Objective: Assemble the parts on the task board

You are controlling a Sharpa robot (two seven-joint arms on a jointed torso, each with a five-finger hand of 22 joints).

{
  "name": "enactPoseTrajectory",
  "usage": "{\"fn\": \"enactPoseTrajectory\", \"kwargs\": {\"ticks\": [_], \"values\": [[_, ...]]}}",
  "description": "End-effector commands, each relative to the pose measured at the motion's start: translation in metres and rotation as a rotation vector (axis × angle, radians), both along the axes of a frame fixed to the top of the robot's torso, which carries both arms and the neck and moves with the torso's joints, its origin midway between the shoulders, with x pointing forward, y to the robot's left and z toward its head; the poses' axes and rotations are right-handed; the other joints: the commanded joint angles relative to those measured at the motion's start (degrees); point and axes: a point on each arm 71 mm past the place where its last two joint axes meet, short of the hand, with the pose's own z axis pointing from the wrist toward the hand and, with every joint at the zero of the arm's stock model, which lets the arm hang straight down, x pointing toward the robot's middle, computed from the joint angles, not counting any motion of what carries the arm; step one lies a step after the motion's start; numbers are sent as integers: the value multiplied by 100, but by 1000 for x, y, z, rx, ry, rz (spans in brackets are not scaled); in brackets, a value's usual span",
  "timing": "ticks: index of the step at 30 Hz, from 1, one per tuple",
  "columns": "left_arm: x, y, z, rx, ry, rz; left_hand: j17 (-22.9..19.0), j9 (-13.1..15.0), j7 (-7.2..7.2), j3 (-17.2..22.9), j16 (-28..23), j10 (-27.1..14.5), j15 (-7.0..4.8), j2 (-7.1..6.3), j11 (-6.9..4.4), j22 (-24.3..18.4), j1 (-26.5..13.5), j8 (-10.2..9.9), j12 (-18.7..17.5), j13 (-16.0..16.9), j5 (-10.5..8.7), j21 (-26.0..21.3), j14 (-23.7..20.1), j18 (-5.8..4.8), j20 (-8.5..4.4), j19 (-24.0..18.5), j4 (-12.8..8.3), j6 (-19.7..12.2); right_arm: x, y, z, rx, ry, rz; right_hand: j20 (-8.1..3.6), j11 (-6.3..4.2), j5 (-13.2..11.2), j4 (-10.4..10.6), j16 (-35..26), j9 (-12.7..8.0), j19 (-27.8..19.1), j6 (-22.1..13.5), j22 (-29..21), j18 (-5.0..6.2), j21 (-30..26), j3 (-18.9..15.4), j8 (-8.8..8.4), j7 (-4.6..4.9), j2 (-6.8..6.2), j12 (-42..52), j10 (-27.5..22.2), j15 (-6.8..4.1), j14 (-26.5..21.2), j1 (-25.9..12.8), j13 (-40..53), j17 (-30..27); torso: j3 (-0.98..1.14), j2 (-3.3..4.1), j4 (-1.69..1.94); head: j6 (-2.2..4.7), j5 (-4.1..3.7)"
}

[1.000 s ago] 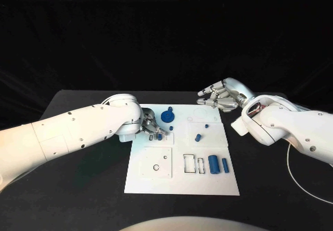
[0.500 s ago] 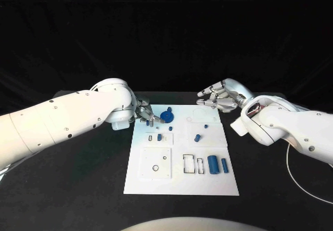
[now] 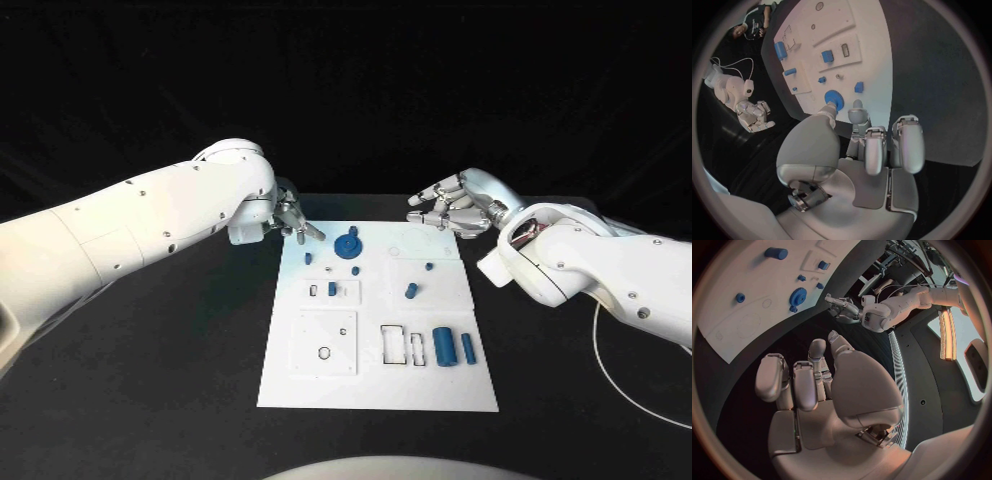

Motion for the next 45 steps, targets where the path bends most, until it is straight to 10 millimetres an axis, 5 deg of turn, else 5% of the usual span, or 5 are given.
{"fn": "enactPoseTrajectory", "kwargs": {"ticks": [1, 45], "values": [[4, 1, -2, 56, 10, -26, 1509, -9, -10, -39, 17, 4, 30, 16, 30, 674, 71, -9, 15, 7, -2, -26, 613, 11, 44, 243, 2, 58, 0, 2, -1, -4, 3, 12, -15, 0, 20, 31, -28, 3, -38, 3, -5, 65, -31, -6, 10, 2, 22, -21, -37, 10, 237, -28, -5, -5, -7, 8, 2, 14, 25], [7, -8, -27, 42, 105, -52, 1509, 0, -60, -224, 17, -8, -2, 277, -13, 711, 467, 63, 41, -25, 8, -12, 613, 6, 25, 254, -88, 210, 0, 6, -2, -4, 10, 23, -16, -1, 41, 30, -32, 3, -44, 2, -18, 68, -39, -4, 10, 2, 25, -30, -46, 9, 237, -15, -18, -8, 7, 0, -5, -19, 70]]}}
